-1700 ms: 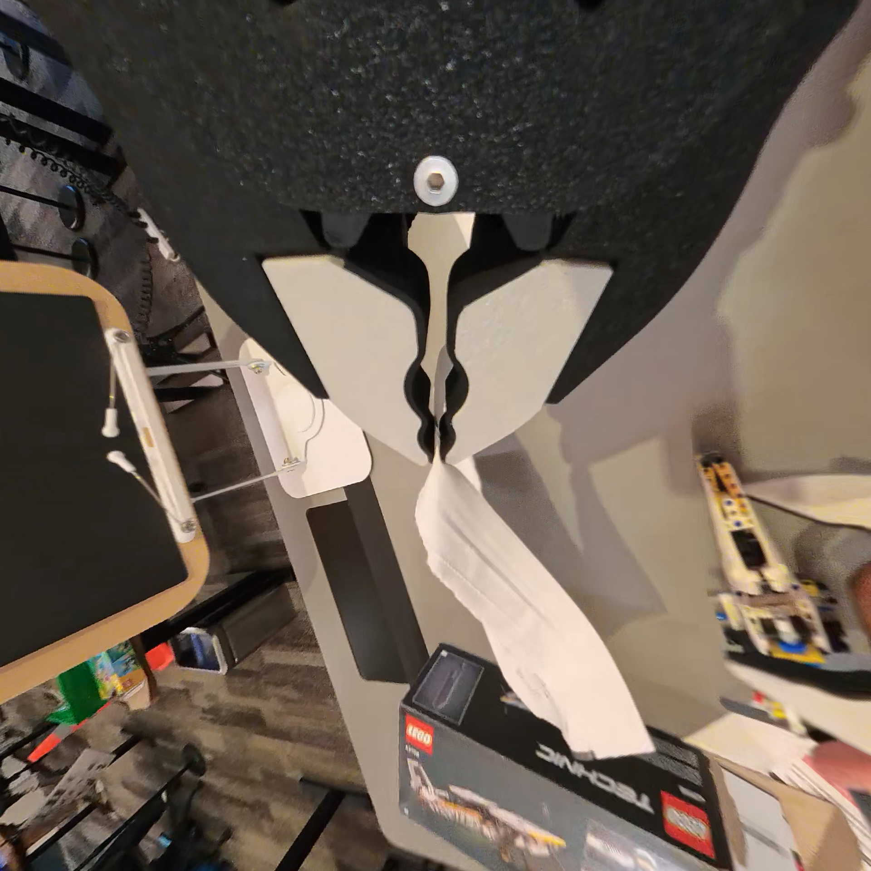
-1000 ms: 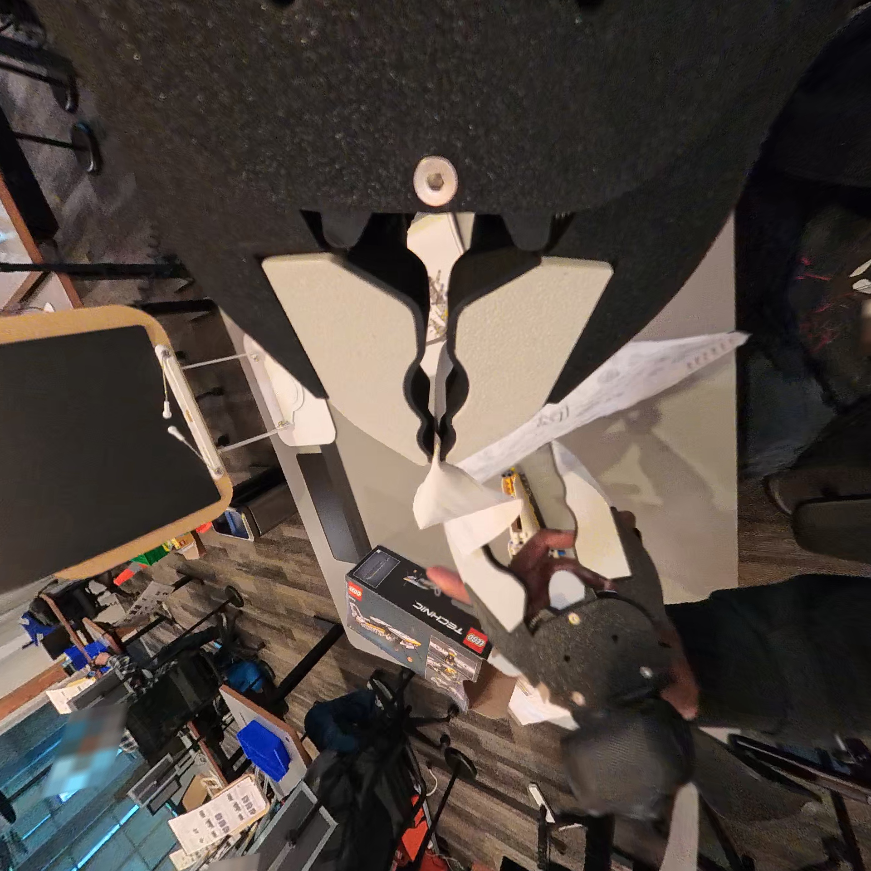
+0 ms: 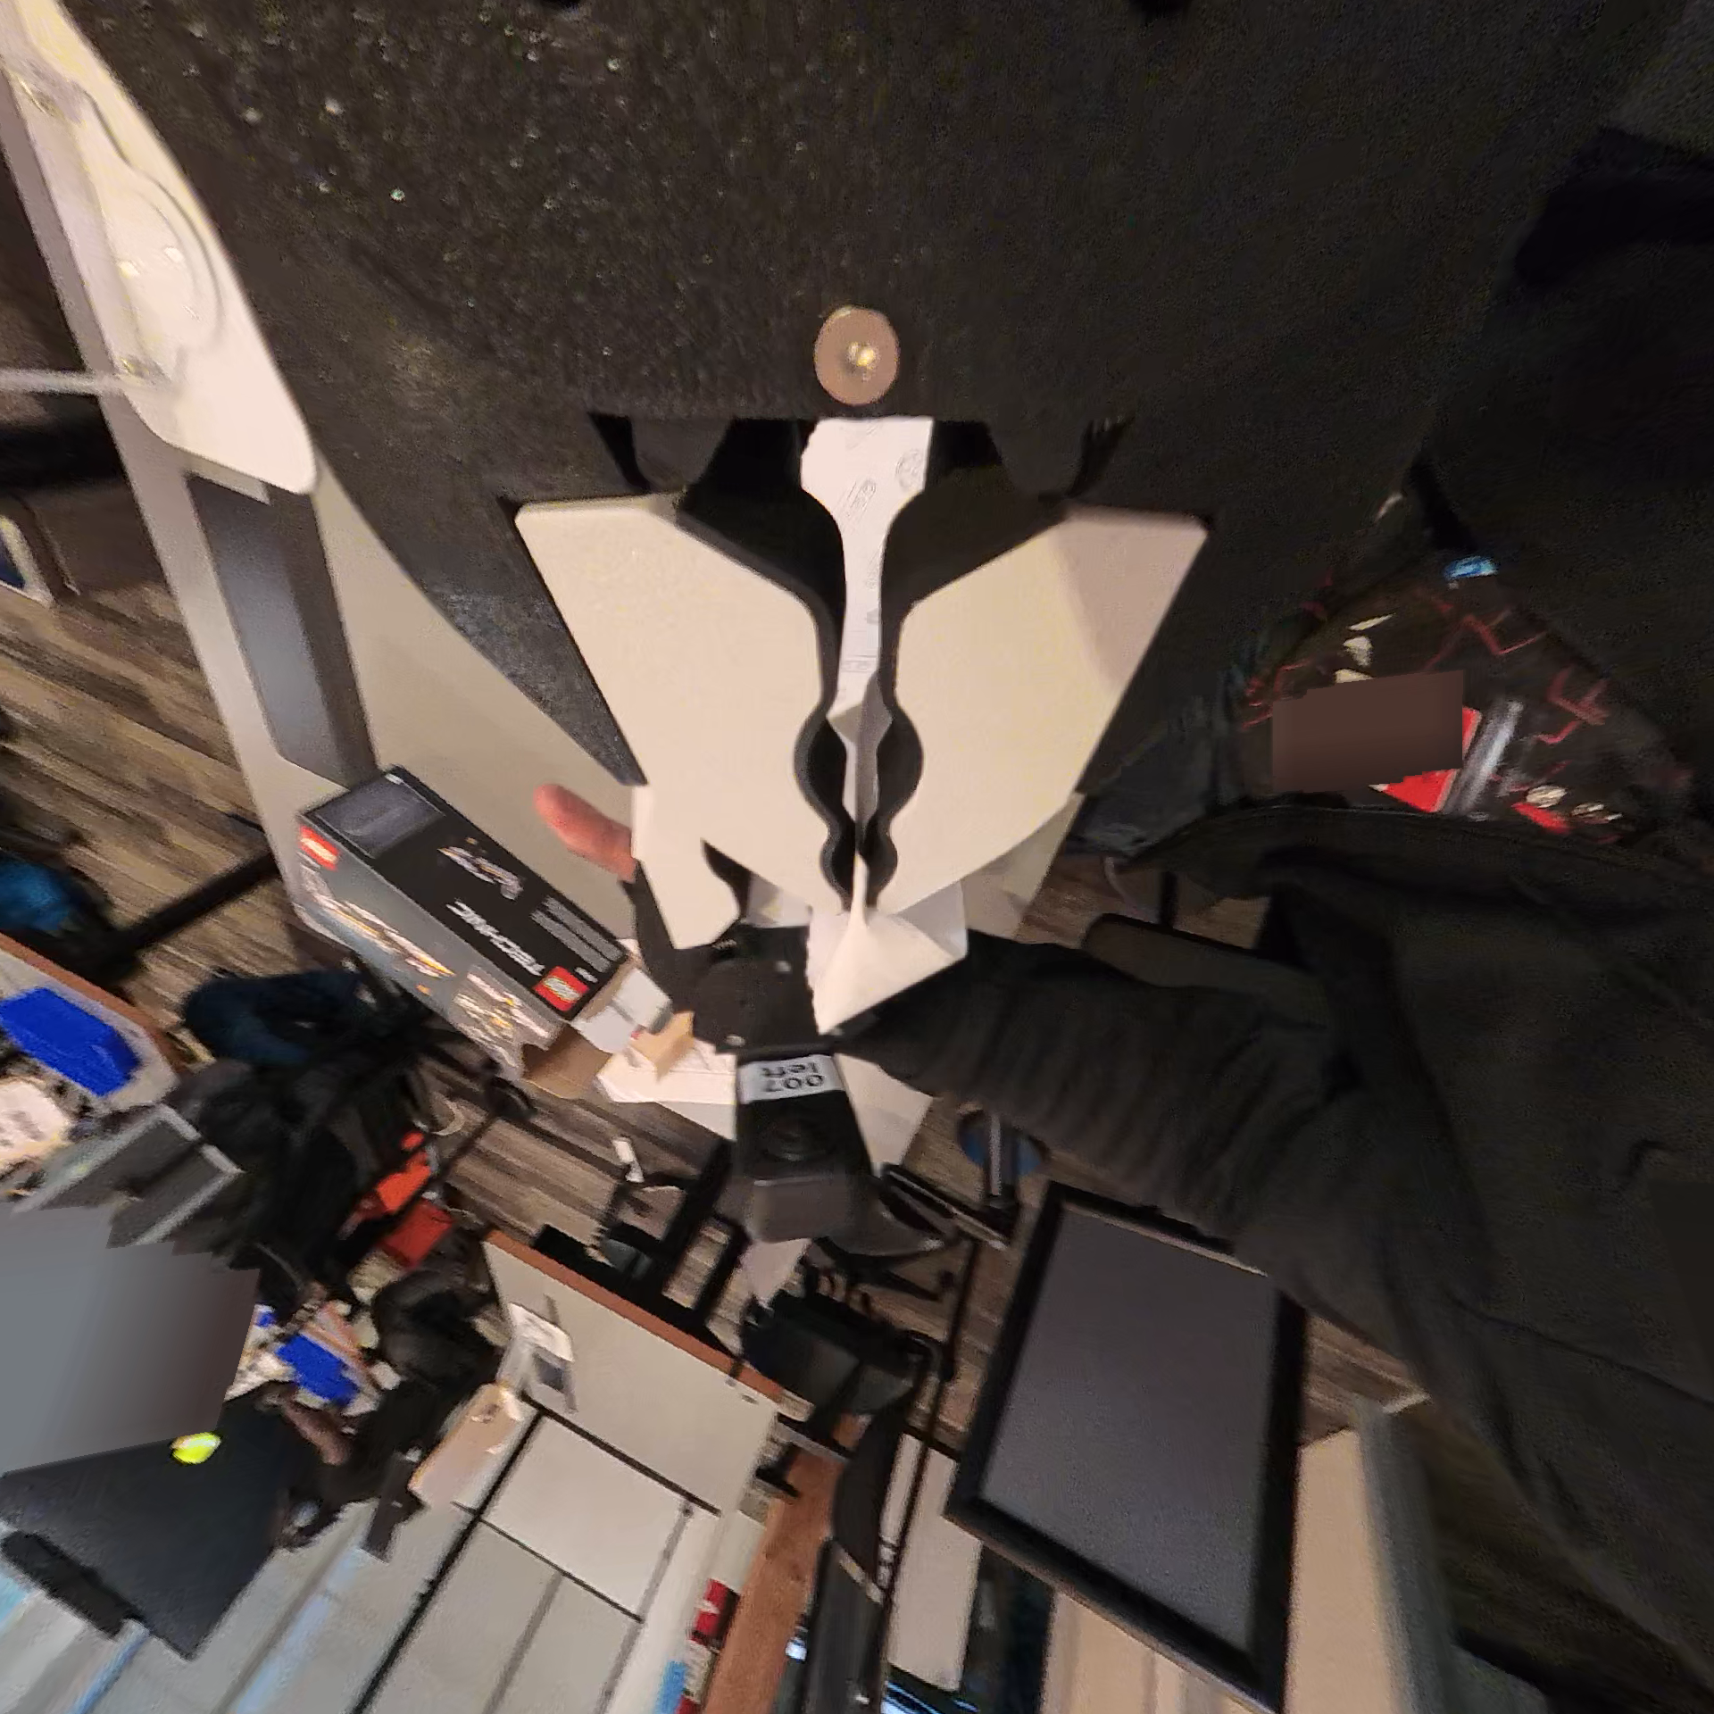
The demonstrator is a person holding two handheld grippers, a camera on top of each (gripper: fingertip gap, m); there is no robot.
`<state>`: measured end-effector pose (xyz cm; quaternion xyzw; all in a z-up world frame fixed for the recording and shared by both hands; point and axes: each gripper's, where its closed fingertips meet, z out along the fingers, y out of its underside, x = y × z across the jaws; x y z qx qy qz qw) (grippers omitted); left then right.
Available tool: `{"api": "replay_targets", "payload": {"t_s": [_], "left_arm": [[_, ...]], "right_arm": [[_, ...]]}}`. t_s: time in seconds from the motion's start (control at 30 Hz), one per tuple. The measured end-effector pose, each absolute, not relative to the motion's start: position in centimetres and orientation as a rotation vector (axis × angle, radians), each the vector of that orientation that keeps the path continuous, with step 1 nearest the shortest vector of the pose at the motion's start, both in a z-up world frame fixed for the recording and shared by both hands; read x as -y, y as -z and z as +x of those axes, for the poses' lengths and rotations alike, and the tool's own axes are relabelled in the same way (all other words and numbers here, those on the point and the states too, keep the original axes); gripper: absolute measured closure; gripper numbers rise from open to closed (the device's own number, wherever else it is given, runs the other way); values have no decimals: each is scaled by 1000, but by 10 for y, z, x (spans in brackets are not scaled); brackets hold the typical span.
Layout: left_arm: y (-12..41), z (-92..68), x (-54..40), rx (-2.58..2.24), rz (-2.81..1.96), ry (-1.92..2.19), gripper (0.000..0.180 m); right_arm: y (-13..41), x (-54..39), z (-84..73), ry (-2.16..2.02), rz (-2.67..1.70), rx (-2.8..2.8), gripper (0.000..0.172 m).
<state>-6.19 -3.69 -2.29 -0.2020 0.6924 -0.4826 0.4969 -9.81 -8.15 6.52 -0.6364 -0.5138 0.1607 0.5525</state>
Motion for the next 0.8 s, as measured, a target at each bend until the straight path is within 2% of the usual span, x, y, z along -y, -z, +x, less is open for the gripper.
{"api": "replay_targets", "payload": {"t_s": [0.03, 0.07, 0.2, 0.3, 0.4, 0.47, 0.53, 0.6, 0.7, 0.8], "left_arm": [[25, -62, 39, -1702, -450, 1148, 110], [26, -63, 41, -1718, -408, 1142, 109], [32, -70, 55, -1856, -302, 1164, 141], [53, -69, 65, -2019, -340, 1102, 164], [63, -66, 64, -2065, -457, 1077, 176], [59, -67, 64, -2045, -590, 1209, 179], [50, -68, 59, -1988, -708, 1364, 179], [41, -73, 56, -1927, -760, 1526, 178], [36, -80, 52, -1876, -758, 1635, 178], [39, -86, 48, -1863, -758, 1671, 178]], "right_arm": [[-63, 85, -100, -411, -1498, 1241, 171], [-61, 87, -103, -438, -1489, 1266, 171], [-56, 92, -108, -515, -1466, 1308, 171], [-56, 74, -96, -394, -1497, 1236, 169], [-58, 38, -56, -188, -1632, 988, 164], [-43, 18, -14, -17, -1816, 783, 147], [-15, 15, 29, 199, -2028, 627, 137], [12, 25, 50, 345, -2141, 627, 135], [43, 46, 36, 216, -2209, 751, 134], [47, 60, 20, -1, -2178, 766, 132]]}}
